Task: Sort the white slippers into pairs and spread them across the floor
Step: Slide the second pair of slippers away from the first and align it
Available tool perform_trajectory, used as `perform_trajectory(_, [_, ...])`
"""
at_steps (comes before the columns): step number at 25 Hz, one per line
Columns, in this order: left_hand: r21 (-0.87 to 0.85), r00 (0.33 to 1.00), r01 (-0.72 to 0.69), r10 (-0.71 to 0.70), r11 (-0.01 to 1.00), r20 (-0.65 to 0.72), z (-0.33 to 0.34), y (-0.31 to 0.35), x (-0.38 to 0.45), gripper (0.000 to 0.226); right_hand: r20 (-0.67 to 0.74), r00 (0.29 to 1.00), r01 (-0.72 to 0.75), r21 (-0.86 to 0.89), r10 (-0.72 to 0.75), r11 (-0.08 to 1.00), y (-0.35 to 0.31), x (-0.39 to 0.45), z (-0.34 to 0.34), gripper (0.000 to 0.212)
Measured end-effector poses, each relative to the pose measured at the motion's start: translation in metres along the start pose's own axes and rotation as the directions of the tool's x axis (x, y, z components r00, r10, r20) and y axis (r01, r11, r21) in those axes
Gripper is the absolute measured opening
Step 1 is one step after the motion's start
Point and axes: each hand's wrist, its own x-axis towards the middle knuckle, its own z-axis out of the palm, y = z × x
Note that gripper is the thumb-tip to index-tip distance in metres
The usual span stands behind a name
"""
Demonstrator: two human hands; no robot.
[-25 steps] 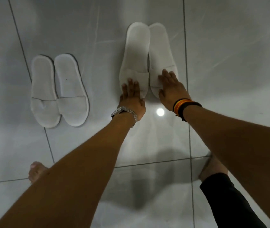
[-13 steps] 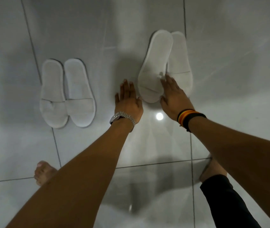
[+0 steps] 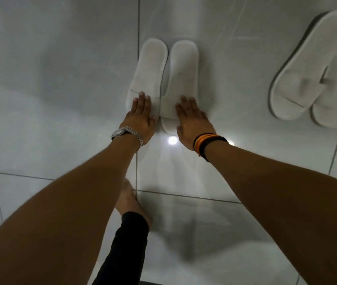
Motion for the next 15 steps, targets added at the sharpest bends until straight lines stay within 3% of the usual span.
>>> perform_trajectory(7, [-0.121, 0.994, 0.057, -0.067, 0.991, -0.081, -0.032, -0.06, 0.017, 0.069, 0.024, 0.999, 0.037, -0.005, -0.037, 0.999, -0.067, 0.047, 0.001, 0.069])
perform_trajectory(15, [-0.085, 0.983, 0.086, -0.099, 0.993, -0.156, -0.067, -0.142, 0.022, 0.068, 0.021, 0.997, 0.069, -0.005, -0.069, 0.998, -0.144, 0.1, 0.007, 0.069])
